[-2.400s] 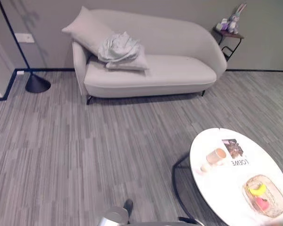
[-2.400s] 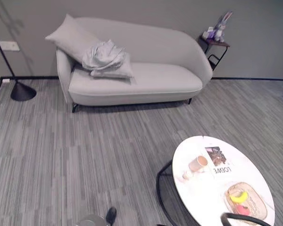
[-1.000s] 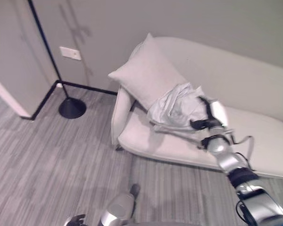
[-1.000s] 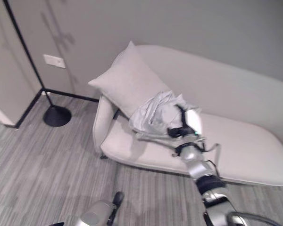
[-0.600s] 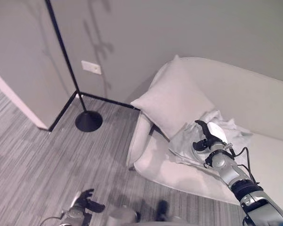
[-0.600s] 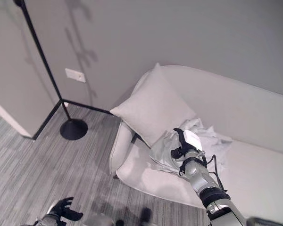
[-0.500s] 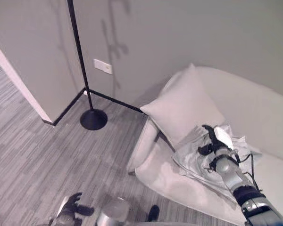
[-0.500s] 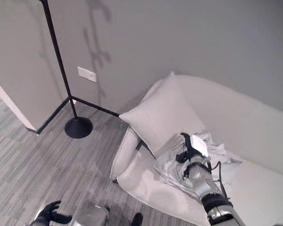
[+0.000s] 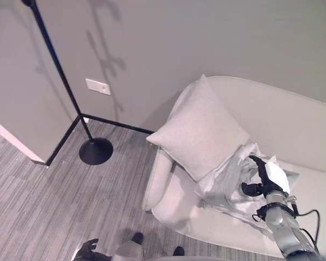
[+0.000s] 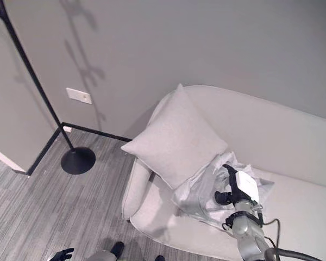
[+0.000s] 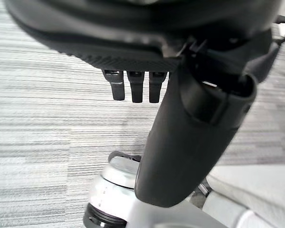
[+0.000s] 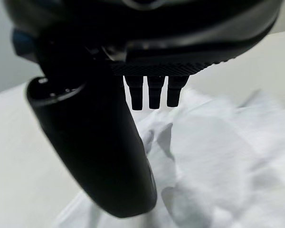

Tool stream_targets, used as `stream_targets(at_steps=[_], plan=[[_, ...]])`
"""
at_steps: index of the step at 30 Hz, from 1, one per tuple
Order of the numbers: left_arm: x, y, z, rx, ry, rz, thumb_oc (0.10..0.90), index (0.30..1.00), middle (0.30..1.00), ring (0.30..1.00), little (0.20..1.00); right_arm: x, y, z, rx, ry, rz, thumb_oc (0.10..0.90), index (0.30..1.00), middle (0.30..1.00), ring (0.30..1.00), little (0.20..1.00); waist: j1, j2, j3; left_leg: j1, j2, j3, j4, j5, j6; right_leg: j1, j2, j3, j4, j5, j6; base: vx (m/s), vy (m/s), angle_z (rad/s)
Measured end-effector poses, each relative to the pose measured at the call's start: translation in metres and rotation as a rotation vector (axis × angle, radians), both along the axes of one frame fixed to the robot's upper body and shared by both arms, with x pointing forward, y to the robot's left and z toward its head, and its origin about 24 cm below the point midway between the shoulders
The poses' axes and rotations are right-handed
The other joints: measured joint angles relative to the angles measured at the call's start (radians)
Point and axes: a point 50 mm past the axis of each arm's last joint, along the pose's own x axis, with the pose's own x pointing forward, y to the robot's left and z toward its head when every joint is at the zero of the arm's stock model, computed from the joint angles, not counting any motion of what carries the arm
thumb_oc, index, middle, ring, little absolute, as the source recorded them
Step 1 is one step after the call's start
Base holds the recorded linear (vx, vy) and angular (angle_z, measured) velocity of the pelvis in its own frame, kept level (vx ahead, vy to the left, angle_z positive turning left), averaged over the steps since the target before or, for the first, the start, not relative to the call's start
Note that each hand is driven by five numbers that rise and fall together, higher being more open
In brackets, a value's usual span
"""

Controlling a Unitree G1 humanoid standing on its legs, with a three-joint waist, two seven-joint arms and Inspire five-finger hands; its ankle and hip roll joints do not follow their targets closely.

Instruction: Hang the clothes on the sofa on the clothes rack.

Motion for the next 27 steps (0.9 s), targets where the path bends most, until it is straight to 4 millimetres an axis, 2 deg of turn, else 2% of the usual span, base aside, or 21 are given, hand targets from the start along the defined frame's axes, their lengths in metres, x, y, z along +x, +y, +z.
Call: stream_targets(at_steps=[3, 5, 9, 13, 18, 22, 27], plan=[[0.0, -0.004, -0.001, -0.006, 0.012, -0.043, 0.8, 0.9, 0.9, 0.9, 0.9, -0.014, -0.011, -0.005, -0.008, 0.027, -0.049, 0.8, 0.9, 0.9, 0.9, 0.9, -0.018, 0.004, -0.018, -0.018, 0.029, -0.007, 0.003, -0.011, -0.028, -0.012, 0.032, -0.012, 0.0, -0.011, -0.015, -0.01, -0.049, 0.05], [0.0, -0.003, -0.001, -0.004, 0.014, -0.046, 0.8, 0.9, 0.9, 0.9, 0.9, -0.016, -0.011, -0.008, -0.005, 0.042, -0.051, 0.8, 0.9, 0.9, 0.9, 0.9, -0.025, 0.005, -0.023, -0.021, 0.045, -0.008, 0.003, -0.009, -0.033, -0.018, 0.046, -0.012, -0.003, -0.013, -0.014, -0.01, -0.04, -0.01], [0.0, -0.004, -0.001, -0.002, 0.029, -0.088, 0.8, 0.9, 0.9, 0.9, 0.9, -0.018, -0.002, -0.025, 0.033, 0.112, -0.018, 0.8, 0.9, 0.9, 0.9, 0.9, -0.033, 0.018, -0.039, -0.035, 0.074, -0.007, 0.001, -0.003, -0.047, -0.036, 0.076, -0.006, -0.005, -0.011, -0.021, -0.01, -0.018, -0.06], [0.002, -0.007, -0.002, 0.001, 0.04, -0.157, 0.8, 0.9, 0.9, 0.9, 0.9, -0.015, 0.011, -0.038, 0.108, 0.166, 0.03, 0.8, 0.9, 0.9, 0.9, 0.9, -0.033, 0.033, -0.039, -0.039, 0.081, -0.007, -0.003, -0.001, -0.05, -0.041, 0.082, -0.006, -0.005, -0.009, -0.025, 0.0, -0.003, -0.01], [0.003, -0.009, -0.002, -0.002, 0.039, -0.18, 0.8, 0.9, 0.9, 0.9, 0.9, -0.001, 0.024, -0.031, 0.133, 0.137, 0.102, 0.8, 0.9, 0.9, 0.9, 0.9, -0.032, 0.038, -0.04, -0.051, 0.08, -0.014, -0.006, 0.002, -0.052, -0.051, 0.086, -0.015, -0.005, -0.007, -0.027, 0.01, 0.008, 0.04], [0.004, -0.01, -0.002, -0.005, 0.03, -0.182, 0.8, 0.9, 0.9, 0.9, 0.9, 0.014, 0.036, -0.018, 0.141, 0.072, 0.173, 0.8, 0.9, 0.9, 0.9, 0.9, -0.031, 0.041, -0.037, -0.05, 0.08, -0.025, -0.022, 0.011, -0.053, -0.052, 0.084, -0.025, -0.005, -0.008, -0.028, 0.01, 0.011, 0.08], [0.004, -0.012, -0.002, -0.011, 0.023, -0.182, 0.8, 0.9, 0.9, 0.9, 0.9, 0.015, 0.042, -0.017, 0.153, 0.083, 0.213, 0.8, 0.9, 0.9, 0.9, 0.9, -0.017, 0.043, -0.035, -0.051, 0.073, -0.034, -0.023, 0.012, -0.053, -0.048, 0.079, -0.036, -0.005, -0.011, -0.032, 0.01, 0.011, 0.07]])
